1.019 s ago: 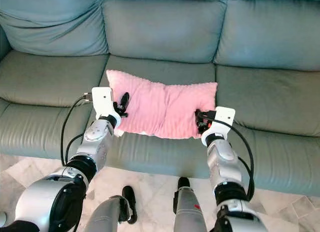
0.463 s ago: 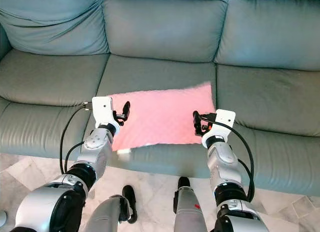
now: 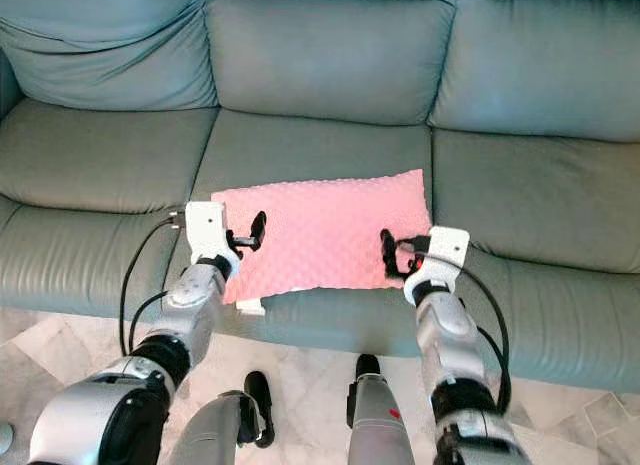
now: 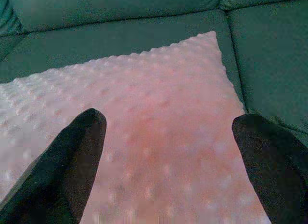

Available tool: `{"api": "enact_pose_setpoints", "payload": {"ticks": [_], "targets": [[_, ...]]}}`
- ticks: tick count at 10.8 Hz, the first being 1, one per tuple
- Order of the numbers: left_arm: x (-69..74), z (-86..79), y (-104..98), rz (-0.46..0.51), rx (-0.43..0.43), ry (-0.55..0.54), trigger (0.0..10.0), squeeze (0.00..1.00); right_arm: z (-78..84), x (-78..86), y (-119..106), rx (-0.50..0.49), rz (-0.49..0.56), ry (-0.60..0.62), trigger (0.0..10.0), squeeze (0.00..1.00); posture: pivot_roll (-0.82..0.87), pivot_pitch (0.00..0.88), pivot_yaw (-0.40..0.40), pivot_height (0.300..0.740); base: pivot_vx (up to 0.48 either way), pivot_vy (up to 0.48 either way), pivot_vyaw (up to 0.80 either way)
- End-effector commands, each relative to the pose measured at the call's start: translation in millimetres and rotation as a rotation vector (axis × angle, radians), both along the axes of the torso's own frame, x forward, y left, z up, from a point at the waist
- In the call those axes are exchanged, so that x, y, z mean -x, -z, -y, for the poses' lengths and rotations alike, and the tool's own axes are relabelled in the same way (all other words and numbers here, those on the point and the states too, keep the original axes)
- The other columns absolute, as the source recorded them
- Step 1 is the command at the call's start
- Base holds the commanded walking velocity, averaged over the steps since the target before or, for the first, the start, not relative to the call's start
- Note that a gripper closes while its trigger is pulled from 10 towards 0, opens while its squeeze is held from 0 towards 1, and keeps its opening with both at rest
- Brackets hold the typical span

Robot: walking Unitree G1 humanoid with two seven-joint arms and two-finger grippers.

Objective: Move the pillow to the sofa

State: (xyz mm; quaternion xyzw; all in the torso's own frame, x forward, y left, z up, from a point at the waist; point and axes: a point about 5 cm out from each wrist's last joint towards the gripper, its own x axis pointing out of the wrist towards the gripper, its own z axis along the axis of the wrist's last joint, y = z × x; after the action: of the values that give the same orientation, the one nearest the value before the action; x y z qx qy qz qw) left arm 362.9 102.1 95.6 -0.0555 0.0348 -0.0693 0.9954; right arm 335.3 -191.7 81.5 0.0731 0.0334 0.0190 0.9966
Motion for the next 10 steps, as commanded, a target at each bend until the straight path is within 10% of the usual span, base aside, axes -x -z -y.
{"api": "enact_pose_setpoints", "payload": {"ticks": [1, 9, 10], "targets": [[9.2, -10.0, 19, -0.074, -0.004, -0.005, 10.0, 1.00, 7.2, 9.6, 8, 0.044, -0.026, 0.016, 10.0, 1.00, -0.21, 0.383, 0.080, 0.740, 0.000, 0.000, 0.00], [70.6, -30.9, 63, -0.216, -0.041, 0.061, 10.0, 1.00, 87.7, 32.9, 28, 0.269, -0.225, 0.262, 10.0, 0.97, -0.14, 0.375, 0.095, 0.740, 0.000, 0.000, 0.00], [80.0, -35.4, 63, -0.231, -0.047, 0.065, 10.0, 1.00, 89.7, 33.3, 30, 0.284, -0.243, 0.258, 10.0, 0.00, -0.13, 0.386, 0.096, 0.740, 0.000, 0.000, 0.00]]}}
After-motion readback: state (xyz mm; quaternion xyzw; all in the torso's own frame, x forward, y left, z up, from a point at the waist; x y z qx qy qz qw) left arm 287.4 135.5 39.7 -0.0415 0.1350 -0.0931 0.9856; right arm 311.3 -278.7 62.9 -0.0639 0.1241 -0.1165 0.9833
